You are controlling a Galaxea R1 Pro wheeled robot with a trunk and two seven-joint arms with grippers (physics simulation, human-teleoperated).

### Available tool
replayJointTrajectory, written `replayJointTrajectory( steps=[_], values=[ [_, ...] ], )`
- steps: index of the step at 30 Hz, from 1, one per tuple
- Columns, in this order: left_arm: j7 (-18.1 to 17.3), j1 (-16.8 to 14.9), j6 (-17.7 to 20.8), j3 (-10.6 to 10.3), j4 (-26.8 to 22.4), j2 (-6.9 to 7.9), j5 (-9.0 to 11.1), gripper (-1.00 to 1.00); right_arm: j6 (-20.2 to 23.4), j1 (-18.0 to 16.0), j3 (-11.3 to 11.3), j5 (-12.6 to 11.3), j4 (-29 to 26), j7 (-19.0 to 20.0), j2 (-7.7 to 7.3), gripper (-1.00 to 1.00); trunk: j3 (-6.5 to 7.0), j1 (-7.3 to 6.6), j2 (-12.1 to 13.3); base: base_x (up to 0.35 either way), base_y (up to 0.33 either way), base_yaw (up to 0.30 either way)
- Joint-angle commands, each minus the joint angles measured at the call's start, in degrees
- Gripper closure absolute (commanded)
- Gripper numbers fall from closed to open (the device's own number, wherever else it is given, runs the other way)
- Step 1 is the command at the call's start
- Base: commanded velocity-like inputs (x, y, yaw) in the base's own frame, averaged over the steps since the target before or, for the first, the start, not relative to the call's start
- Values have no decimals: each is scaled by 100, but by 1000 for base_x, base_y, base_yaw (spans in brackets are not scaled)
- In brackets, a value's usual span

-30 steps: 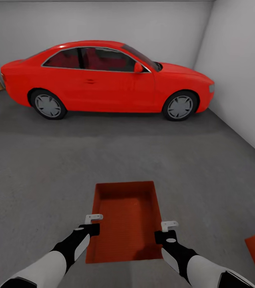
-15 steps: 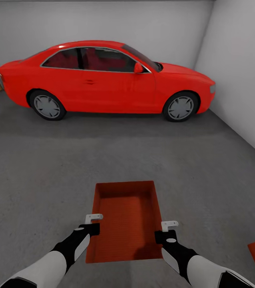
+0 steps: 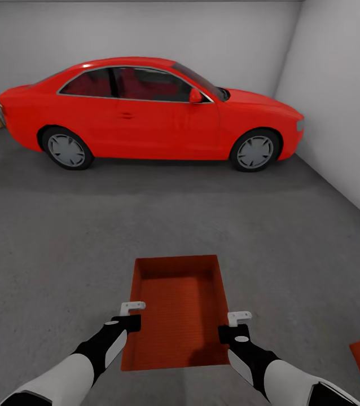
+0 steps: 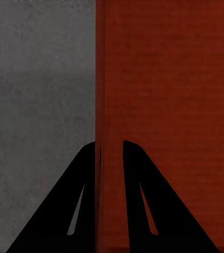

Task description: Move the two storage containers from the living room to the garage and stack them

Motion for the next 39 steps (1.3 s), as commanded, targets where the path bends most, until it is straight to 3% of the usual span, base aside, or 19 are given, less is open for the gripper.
replayJointTrajectory(
  steps=[1,39],
  values=[
    [84,-1,33,-243,-33,8,-16,100,102,-7,-25,-186,19,-23,-6,100,-9,3,-10,0,0,-4],
    [84,-1,35,-243,-50,7,-16,100,110,-7,-26,-186,19,-23,0,100,-9,3,-10,0,0,-274]
  ],
)
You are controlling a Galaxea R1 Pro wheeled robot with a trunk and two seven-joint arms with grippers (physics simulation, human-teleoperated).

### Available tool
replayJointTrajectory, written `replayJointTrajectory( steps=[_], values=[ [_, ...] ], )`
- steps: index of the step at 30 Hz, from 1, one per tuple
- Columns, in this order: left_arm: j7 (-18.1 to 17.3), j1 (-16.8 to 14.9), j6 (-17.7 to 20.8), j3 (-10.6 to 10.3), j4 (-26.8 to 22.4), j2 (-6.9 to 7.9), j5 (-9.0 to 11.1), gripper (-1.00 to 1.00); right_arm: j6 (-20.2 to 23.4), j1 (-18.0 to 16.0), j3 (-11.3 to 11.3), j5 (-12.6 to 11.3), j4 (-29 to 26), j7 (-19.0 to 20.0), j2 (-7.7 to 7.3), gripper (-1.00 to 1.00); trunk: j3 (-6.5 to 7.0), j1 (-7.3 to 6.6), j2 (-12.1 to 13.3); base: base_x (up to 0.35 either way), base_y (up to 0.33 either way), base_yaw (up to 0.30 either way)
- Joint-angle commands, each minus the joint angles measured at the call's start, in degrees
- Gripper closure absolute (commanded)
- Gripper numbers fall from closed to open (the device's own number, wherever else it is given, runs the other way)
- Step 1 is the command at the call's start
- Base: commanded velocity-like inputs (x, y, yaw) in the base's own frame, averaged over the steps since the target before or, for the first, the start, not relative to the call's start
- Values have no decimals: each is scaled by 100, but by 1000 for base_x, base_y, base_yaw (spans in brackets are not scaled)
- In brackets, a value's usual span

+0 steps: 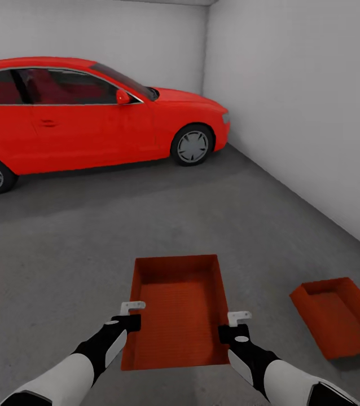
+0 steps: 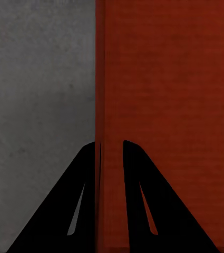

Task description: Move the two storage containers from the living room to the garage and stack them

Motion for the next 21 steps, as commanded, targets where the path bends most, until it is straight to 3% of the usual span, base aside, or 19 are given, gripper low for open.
replayJointTrajectory(
  steps=[1,21],
  values=[
    [82,1,31,-249,-36,8,7,100,128,-8,-17,-185,18,-20,-2,100,-9,3,-10,0,0,-287],
    [83,1,30,-249,-36,9,7,100,128,-8,-19,-185,18,-20,-4,100,-9,3,-10,0,0,-287]
  ],
)
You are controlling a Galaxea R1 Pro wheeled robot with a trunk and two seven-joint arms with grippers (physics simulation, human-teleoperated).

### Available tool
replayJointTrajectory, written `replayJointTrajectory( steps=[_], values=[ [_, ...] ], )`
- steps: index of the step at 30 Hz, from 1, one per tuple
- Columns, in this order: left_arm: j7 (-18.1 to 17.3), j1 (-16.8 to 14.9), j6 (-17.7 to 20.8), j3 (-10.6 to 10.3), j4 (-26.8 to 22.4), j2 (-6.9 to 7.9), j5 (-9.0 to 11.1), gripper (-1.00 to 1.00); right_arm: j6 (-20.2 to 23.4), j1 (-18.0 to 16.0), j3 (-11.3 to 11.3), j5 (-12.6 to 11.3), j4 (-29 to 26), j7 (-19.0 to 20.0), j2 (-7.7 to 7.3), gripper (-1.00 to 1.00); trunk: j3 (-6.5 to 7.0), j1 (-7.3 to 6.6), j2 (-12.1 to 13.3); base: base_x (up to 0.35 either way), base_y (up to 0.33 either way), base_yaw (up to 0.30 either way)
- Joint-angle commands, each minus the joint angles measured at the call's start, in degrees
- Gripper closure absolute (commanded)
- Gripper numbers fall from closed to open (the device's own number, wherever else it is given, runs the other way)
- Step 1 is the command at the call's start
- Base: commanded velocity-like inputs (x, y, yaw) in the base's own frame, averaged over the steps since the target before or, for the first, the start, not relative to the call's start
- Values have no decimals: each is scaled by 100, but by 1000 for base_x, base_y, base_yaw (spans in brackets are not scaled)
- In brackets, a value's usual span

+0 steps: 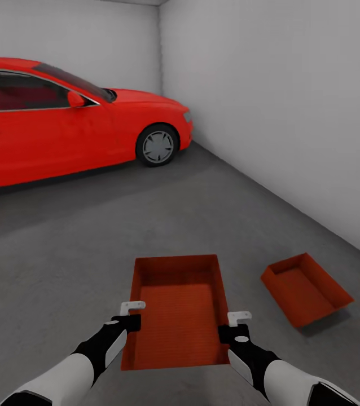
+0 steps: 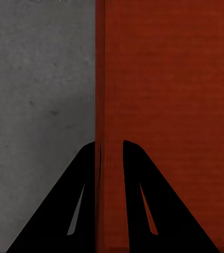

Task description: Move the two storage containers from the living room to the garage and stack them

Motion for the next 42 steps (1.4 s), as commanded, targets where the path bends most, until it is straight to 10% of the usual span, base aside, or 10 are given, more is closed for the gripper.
replayJointTrajectory(
  steps=[1,42],
  values=[
    [84,1,32,-246,-36,8,4,100,130,-8,-19,-185,19,-21,-2,100,-9,3,-10,0,0,-287],
    [84,1,63,-246,-27,8,4,100,130,-8,-18,-185,19,-12,-2,100,-9,3,-10,91,0,-199]
  ],
)
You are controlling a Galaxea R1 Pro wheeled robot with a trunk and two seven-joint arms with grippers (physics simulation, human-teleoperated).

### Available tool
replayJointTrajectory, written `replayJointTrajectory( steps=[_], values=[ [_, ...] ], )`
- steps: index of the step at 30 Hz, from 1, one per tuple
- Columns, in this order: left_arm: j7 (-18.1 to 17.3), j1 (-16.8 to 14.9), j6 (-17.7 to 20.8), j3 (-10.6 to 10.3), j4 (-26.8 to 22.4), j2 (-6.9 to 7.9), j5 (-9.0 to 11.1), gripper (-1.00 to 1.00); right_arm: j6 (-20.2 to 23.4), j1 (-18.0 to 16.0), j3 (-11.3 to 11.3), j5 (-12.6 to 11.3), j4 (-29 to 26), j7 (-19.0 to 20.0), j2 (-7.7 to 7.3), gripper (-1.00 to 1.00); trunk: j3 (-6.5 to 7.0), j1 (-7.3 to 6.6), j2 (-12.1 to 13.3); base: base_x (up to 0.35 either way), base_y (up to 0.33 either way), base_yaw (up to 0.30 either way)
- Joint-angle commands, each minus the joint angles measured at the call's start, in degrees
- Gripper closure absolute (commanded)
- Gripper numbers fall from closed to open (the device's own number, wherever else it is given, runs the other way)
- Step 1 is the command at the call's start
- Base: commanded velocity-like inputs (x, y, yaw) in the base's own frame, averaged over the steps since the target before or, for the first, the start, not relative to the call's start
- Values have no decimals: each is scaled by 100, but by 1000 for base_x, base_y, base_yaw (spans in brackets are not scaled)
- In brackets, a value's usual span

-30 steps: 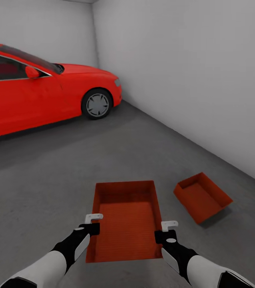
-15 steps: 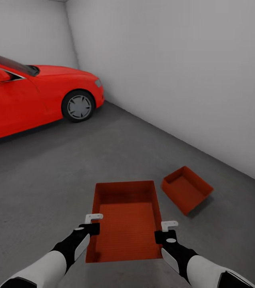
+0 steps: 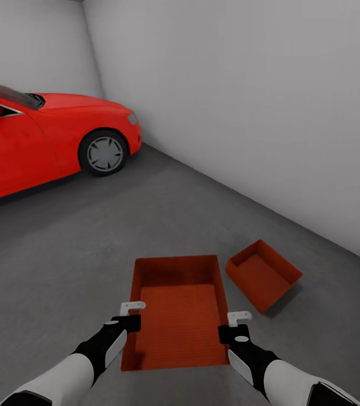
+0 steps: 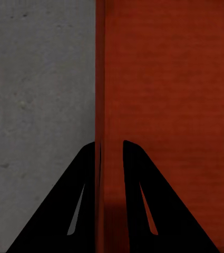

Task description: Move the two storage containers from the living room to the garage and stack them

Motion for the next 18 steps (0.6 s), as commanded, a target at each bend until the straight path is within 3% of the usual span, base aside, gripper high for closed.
replayJointTrajectory(
  steps=[1,18],
  values=[
    [82,-1,31,-252,-33,8,-5,100,88,-7,-13,-188,17,-22,-4,100,-9,6,-9,322,0,0],
    [82,-1,31,-252,-33,14,-5,100,88,-7,-13,-188,17,-25,-6,100,-9,6,-9,323,0,0]
  ],
)
